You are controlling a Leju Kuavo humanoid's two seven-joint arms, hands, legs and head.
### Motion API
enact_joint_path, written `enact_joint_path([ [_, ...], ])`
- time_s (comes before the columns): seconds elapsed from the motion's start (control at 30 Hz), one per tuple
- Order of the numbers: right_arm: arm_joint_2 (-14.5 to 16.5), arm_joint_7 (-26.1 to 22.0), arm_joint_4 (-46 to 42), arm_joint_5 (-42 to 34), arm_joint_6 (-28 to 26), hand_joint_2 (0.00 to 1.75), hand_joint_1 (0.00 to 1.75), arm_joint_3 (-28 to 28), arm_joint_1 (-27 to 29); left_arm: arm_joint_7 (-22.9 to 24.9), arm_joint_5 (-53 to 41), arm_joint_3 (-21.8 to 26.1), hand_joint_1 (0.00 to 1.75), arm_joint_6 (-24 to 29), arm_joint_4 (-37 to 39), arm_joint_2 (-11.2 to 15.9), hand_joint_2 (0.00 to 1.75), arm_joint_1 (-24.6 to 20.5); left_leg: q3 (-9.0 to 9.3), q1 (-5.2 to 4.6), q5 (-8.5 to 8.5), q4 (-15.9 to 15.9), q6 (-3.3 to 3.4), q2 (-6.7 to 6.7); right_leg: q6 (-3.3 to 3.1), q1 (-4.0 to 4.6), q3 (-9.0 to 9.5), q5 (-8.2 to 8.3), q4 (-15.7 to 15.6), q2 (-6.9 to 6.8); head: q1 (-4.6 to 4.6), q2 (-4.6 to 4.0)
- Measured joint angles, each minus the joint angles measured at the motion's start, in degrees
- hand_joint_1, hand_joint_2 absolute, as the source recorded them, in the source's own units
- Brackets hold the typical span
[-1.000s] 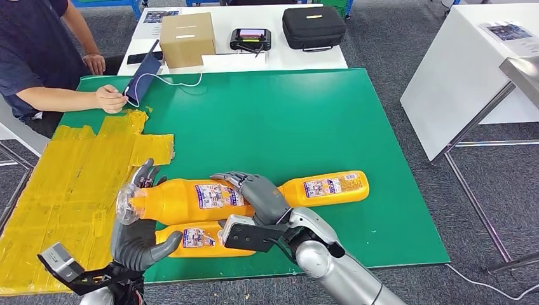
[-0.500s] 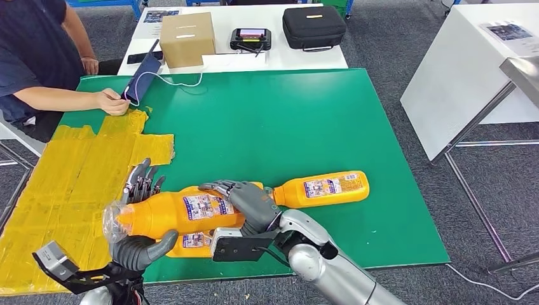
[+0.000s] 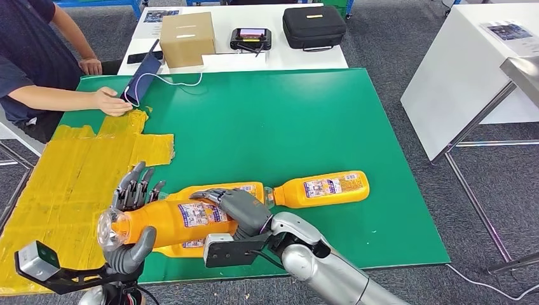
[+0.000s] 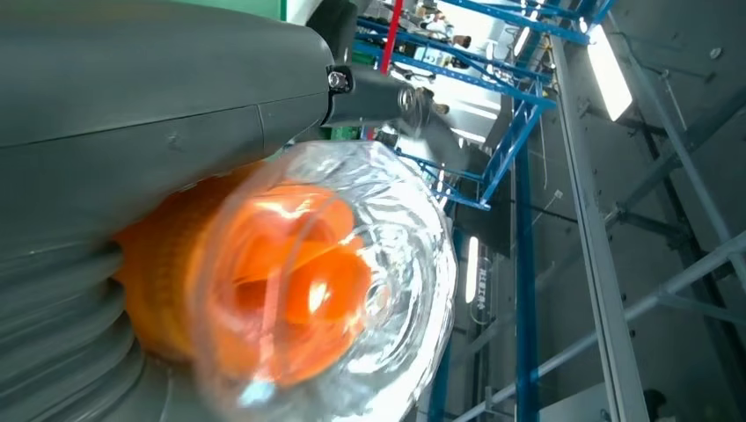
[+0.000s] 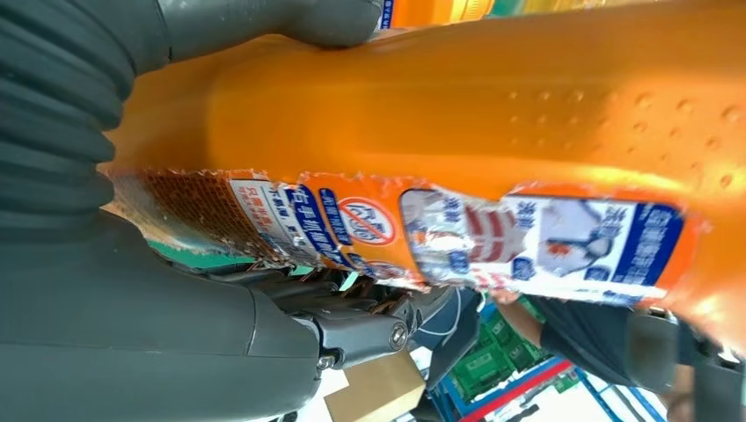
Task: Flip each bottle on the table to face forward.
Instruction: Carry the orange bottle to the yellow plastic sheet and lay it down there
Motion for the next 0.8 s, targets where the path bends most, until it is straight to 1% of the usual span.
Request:
enact_joint_path([
  [0.8,0.9,-0.4,4.3,-0.5,0.5,1.75,1.75,1.2,-1.9,-0.5,-0.1,1.5,1.75,-1.3,0.3,-0.2,1.75,0.5,-0.01,0.00,0.00,0.0,0.00,0.01,0.00,0.00,-0.02,0.00,0.0,0.00,0.01,0.00],
])
